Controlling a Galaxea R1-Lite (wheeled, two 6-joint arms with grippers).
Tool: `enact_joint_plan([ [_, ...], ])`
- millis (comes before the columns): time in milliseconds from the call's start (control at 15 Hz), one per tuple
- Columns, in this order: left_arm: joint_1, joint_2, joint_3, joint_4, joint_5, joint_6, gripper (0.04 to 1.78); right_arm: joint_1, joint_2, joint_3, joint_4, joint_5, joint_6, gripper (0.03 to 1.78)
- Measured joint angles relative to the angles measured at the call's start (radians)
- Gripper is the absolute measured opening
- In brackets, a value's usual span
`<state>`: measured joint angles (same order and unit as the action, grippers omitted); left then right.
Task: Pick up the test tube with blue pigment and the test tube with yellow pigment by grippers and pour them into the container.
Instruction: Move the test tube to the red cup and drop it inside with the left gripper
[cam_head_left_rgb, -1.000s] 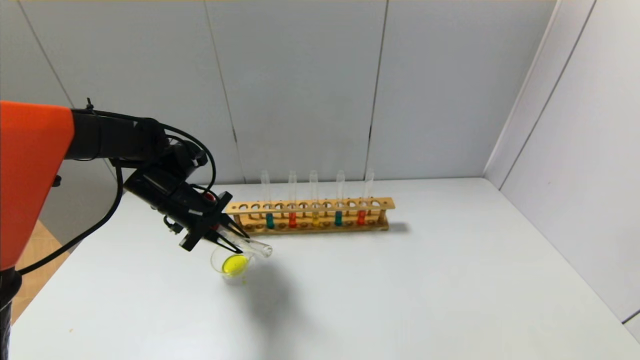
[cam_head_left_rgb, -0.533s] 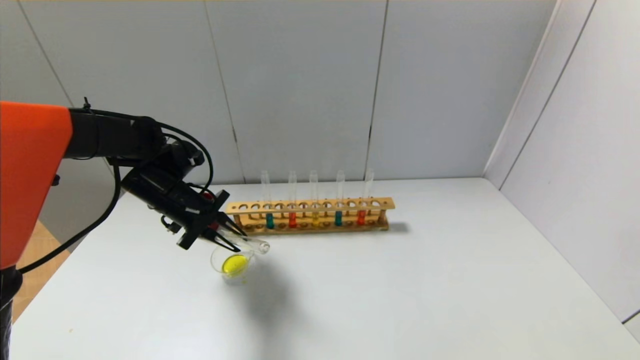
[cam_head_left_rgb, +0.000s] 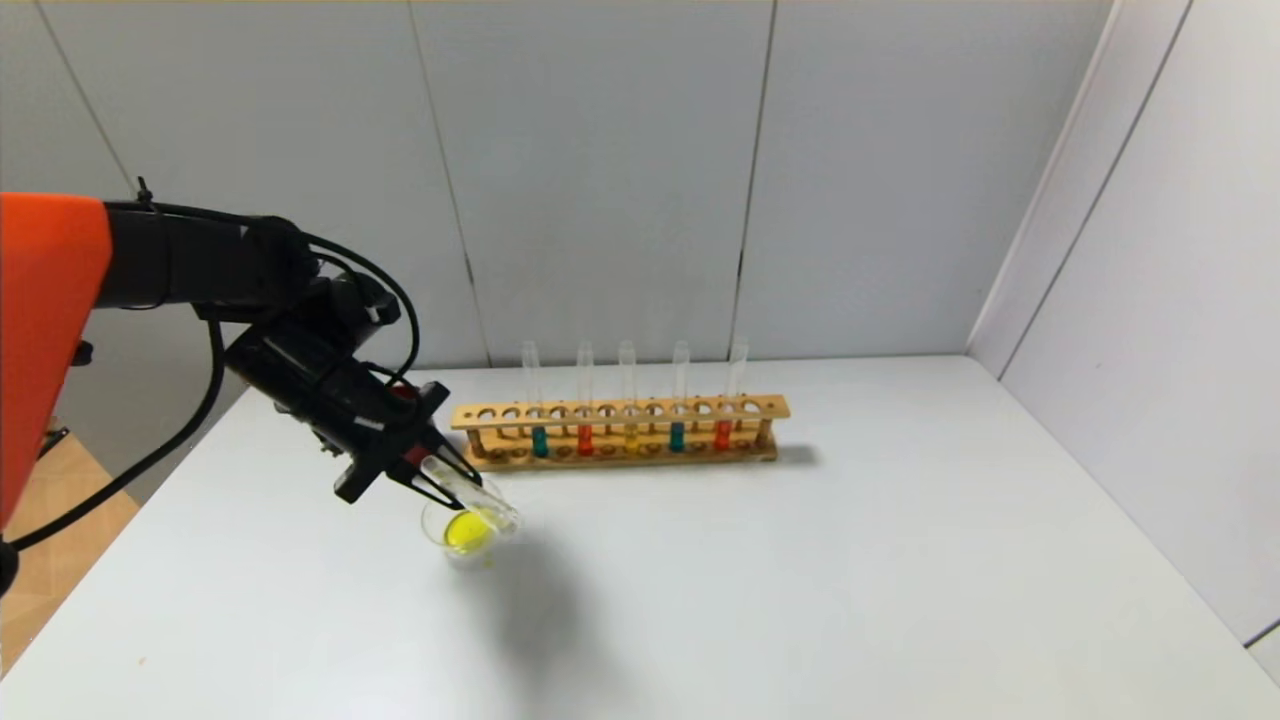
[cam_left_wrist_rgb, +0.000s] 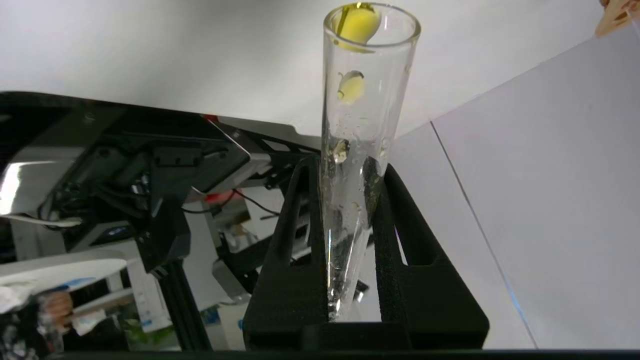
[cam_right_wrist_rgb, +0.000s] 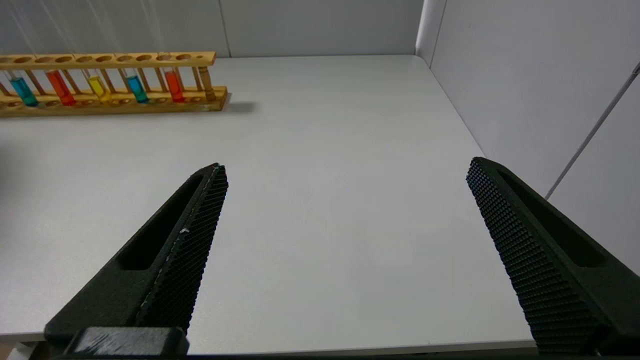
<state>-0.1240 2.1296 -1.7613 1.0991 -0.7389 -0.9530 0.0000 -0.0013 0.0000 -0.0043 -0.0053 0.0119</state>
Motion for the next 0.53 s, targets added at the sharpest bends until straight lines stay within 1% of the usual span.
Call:
enact_joint_plan([
  [133,-0.011,-0.021,-0.003,-0.007,0.08,0.005,0.32,0.0,0.0,0.0,0.0,0.0,0.0,1.75],
  [333,-0.023,-0.066,-0.004,-0.008,0.173,0.054,0.32,0.0,0.0,0.0,0.0,0.0,0.0,1.75],
  [533,-0.036,-0.1,-0.009,-0.02,0.288,0.061,0.32,0.0,0.0,0.0,0.0,0.0,0.0,1.75],
])
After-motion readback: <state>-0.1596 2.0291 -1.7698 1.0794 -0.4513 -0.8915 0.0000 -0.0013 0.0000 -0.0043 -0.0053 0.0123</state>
